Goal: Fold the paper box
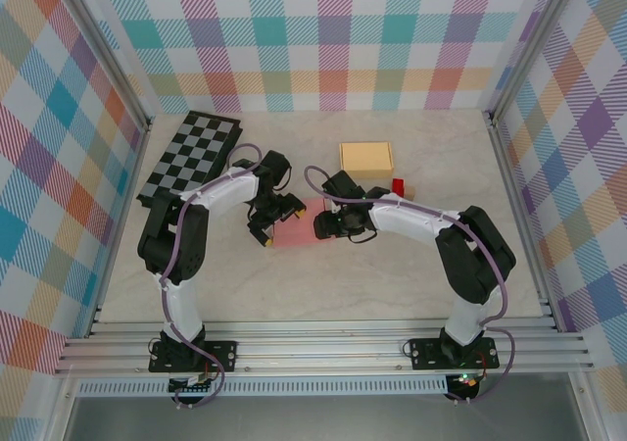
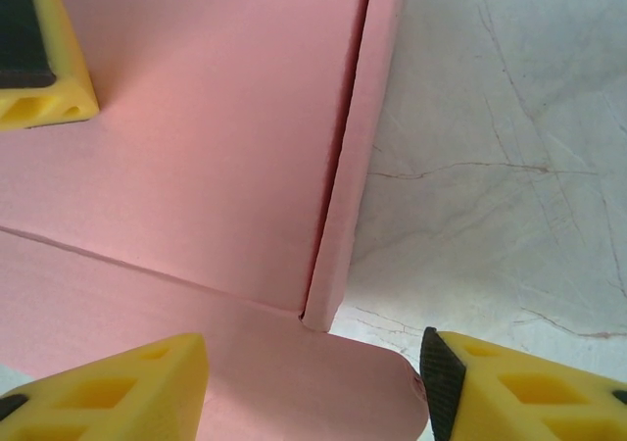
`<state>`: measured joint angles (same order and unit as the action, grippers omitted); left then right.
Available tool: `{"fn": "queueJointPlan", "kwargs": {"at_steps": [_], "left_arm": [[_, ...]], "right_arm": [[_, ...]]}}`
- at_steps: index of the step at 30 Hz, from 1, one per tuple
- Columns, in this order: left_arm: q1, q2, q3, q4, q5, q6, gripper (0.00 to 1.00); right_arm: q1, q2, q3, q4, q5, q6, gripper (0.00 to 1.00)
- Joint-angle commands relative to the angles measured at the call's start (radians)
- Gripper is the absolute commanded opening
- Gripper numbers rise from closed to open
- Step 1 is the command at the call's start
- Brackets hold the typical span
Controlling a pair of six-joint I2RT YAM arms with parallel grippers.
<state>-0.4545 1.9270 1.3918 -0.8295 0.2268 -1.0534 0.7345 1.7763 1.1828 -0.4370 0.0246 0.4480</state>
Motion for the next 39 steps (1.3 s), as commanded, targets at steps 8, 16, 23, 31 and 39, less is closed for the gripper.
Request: {"fn": "queueJointPlan", "kwargs": {"at_steps": [8, 16, 23, 31, 39], "left_arm": [[0.0, 0.034, -0.02, -0.059, -0.04, 0.0, 1.0], [0.0, 0.04, -0.022, -0.059, -0.045, -0.002, 1.0], [0.001, 0.044, -0.015, -0.06, -0.046, 0.001, 1.0], [0.002, 0.041, -0.022, -0.056, -0.048, -0.002, 1.0], [0.002, 0.037, -0.027, -0.056, -0.048, -0.001, 1.0]], "right_arm": [[0.005, 0.018, 0.055, -0.04, -0.068, 0.013, 0.6], [0.005, 0.055, 0.075, -0.074, -0.128, 0.052, 0.62], [0.007, 0.03, 0.074, -0.107, -0.095, 0.031, 0.63], [0.011, 0.029, 0.031, -0.018, -0.231, 0.142, 0.62], [0.01, -0.001, -0.008, 0.04, -0.242, 0.233, 0.45]]}}
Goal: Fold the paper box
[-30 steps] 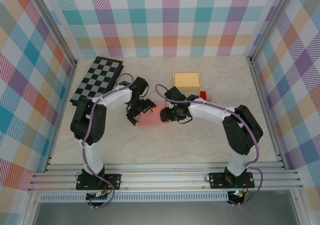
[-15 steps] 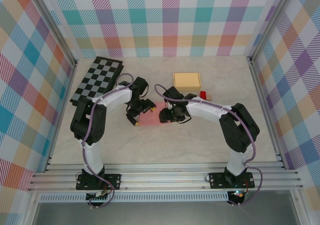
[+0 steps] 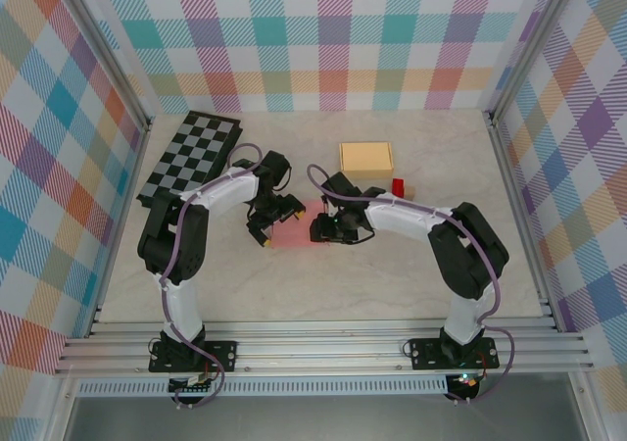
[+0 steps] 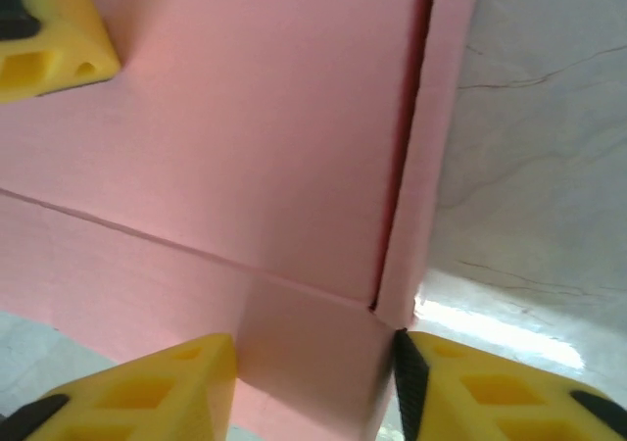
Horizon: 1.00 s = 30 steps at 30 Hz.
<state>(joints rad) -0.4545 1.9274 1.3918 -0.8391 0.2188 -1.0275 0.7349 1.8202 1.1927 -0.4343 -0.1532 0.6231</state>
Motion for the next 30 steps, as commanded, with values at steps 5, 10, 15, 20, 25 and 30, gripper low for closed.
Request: {"fn": "queueJointPlan", "kwargs": {"at_steps": [5, 10, 15, 20, 25, 30], "left_arm": [[0.002, 0.036, -0.028, -0.042, -0.039, -0.026, 1.0], [0.002, 0.035, -0.034, -0.04, -0.035, -0.025, 1.0], [0.004, 0.031, -0.037, -0.039, -0.037, -0.022, 1.0], [0.005, 0.029, -0.042, -0.035, -0.039, -0.02, 1.0], [0.005, 0.03, -0.043, -0.037, -0.047, -0.021, 1.0], [0.007, 0.03, -0.046, -0.039, -0.05, -0.021, 1.0]], "right_arm": [[0.009, -0.052, -0.031, 0.047, -0.059, 0.091, 0.39], [0.009, -0.071, -0.052, 0.061, -0.035, 0.113, 0.31], [0.008, -0.081, -0.033, 0.008, 0.015, 0.063, 0.35], [0.009, -0.087, -0.038, -0.006, 0.032, 0.036, 0.39], [0.011, -0.079, -0.067, 0.037, 0.014, 0.047, 0.37], [0.012, -0.074, -0.082, 0.052, 0.004, 0.05, 0.34]]}}
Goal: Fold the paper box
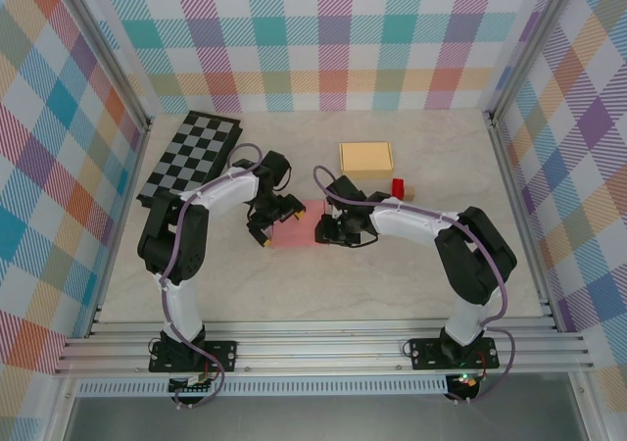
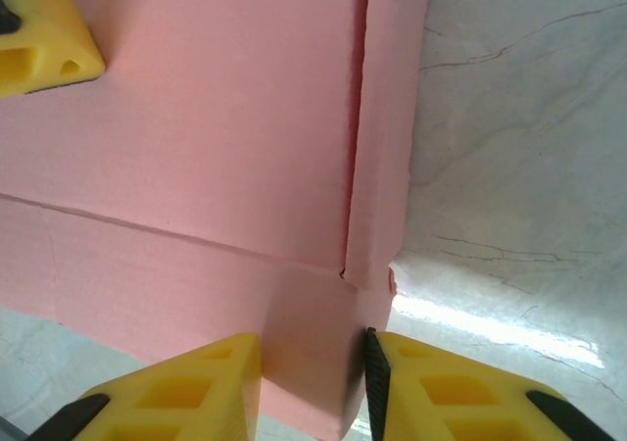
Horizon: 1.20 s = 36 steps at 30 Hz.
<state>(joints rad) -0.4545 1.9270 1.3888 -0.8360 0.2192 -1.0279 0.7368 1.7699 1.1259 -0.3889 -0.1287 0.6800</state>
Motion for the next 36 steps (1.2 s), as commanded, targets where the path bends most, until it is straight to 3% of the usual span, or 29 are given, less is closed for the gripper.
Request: {"fn": "queueJointPlan", "kwargs": {"at_steps": [1, 36], "left_arm": [[0.006, 0.03, -0.042, -0.042, -0.05, -0.02, 1.0], [0.007, 0.04, -0.038, -0.052, -0.089, 0.005, 1.0]], "right_arm": [[0.01, -0.025, -0.016, 0.007, -0.018, -0.01, 0.33], [0.026, -0.012, -0.052, 0.035, 0.07, -0.059, 0.35]]}}
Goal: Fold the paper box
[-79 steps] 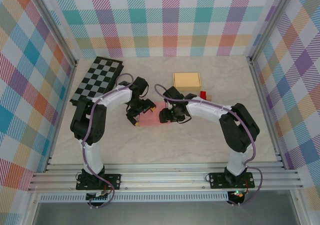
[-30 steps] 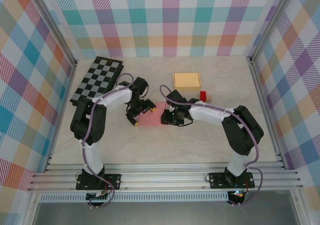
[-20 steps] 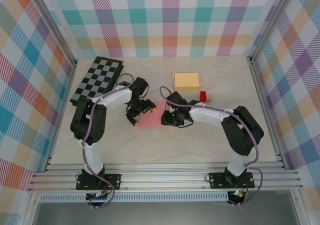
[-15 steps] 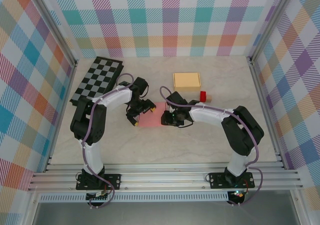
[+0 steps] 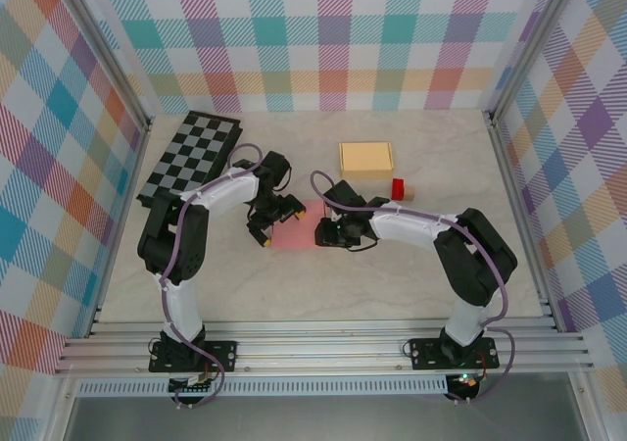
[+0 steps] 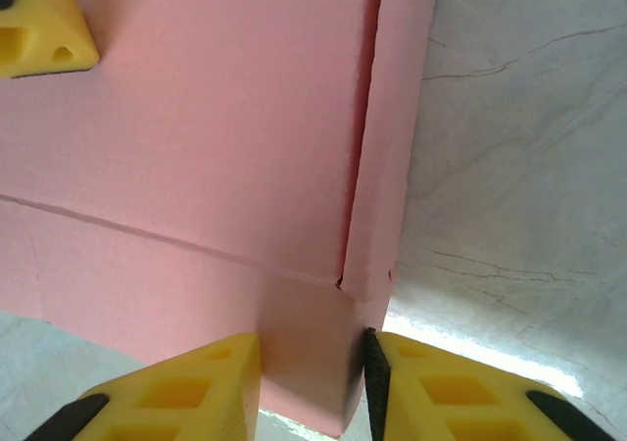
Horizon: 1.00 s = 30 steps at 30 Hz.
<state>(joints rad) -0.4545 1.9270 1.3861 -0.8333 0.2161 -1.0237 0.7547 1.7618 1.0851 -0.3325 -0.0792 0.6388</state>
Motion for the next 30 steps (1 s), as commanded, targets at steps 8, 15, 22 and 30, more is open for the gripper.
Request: {"fn": "queueJointPlan", "kwargs": {"at_steps": [8, 15, 22, 30], "left_arm": [[0.007, 0.045, -0.03, -0.076, -0.128, 0.024, 0.99], [0.008, 0.059, -0.021, -0.084, -0.14, 0.039, 0.99], [0.008, 0.078, -0.027, -0.075, -0.14, 0.042, 0.99], [0.012, 0.082, -0.038, -0.069, -0.148, 0.042, 0.99]], "right_arm": [[0.007, 0.011, -0.052, 0.052, 0.047, -0.039, 0.35], [0.008, 0.012, -0.065, 0.075, 0.055, -0.043, 0.34], [0.007, 0.009, -0.071, 0.083, 0.074, -0.054, 0.34], [0.009, 0.004, -0.129, 0.129, 0.11, -0.06, 0.35]]}}
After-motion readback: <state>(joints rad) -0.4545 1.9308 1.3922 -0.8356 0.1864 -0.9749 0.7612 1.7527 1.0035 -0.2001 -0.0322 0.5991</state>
